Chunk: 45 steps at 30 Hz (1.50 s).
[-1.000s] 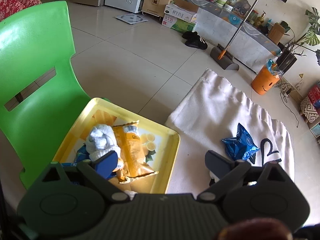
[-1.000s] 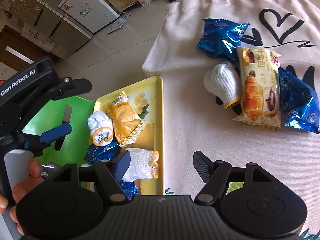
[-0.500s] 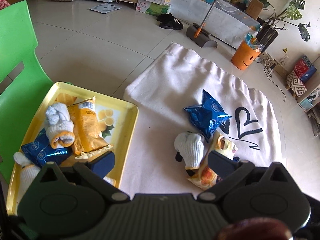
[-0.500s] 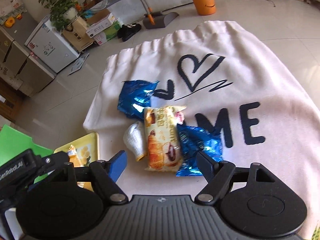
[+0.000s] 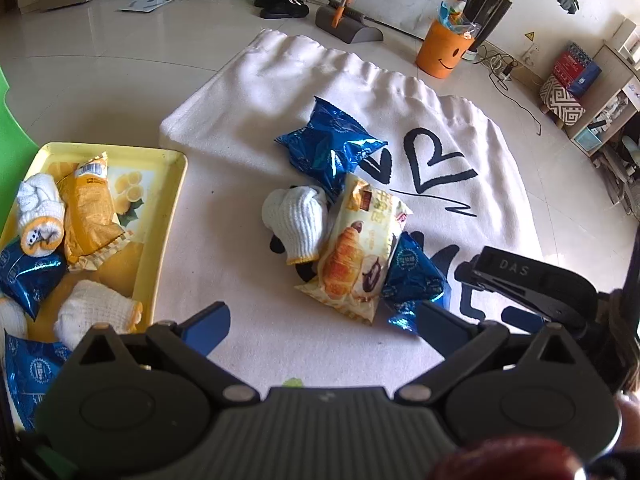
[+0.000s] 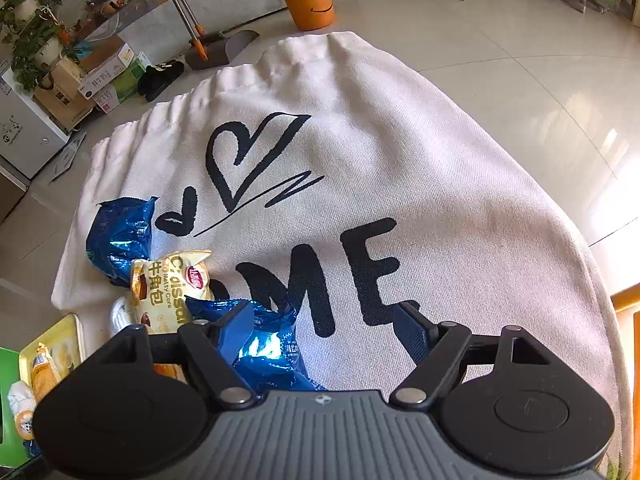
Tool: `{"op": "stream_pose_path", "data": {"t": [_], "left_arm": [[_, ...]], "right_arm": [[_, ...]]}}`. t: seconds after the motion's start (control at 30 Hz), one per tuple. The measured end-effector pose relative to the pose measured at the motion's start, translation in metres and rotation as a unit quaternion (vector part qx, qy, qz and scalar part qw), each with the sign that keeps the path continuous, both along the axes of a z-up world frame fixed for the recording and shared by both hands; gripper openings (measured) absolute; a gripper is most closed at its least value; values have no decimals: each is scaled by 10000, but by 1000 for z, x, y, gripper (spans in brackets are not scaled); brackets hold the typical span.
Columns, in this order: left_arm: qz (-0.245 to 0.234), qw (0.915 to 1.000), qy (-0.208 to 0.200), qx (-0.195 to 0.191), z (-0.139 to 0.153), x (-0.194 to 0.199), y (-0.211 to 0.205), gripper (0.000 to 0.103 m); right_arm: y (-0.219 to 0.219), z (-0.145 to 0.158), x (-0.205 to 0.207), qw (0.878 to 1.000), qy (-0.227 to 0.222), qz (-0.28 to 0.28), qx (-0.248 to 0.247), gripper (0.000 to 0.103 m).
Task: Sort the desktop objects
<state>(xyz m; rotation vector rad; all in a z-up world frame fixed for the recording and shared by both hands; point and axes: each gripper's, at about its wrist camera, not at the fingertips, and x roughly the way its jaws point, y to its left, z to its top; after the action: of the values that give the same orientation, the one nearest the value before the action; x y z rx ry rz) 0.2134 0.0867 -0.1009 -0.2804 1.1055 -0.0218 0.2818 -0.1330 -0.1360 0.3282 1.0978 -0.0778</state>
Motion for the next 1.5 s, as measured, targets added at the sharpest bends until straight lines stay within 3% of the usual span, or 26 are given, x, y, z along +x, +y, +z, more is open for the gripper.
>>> {"op": "stream_pose_path", "data": {"t": [0.4, 0.57, 0.77, 1.07, 1.27, 1.5], "left_arm": [[37, 9998, 180, -18, -13, 5, 1, 102], [108, 9997, 208, -49, -14, 9, 3, 102], [289, 9991, 292, -88, -17, 10, 12, 102], [494, 9984, 266, -24, -17, 15, 22, 102], [530, 9981, 318, -62, -19, 16, 23, 102], [554, 9979, 327, -57, -20, 15, 24, 102]], "right_arm": [[1, -28, 11, 9998, 193, -54, -100, 78], [13, -32, 8, 9978, 564, 332, -47, 78], [26, -42, -3, 9889, 1073, 751, 701, 78], [50, -38, -19, 9740, 1158, 1721, 909, 78], [26, -22, -12, 9874, 710, 1185, 767, 78], [10, -12, -8, 9933, 446, 793, 706, 78]]}}
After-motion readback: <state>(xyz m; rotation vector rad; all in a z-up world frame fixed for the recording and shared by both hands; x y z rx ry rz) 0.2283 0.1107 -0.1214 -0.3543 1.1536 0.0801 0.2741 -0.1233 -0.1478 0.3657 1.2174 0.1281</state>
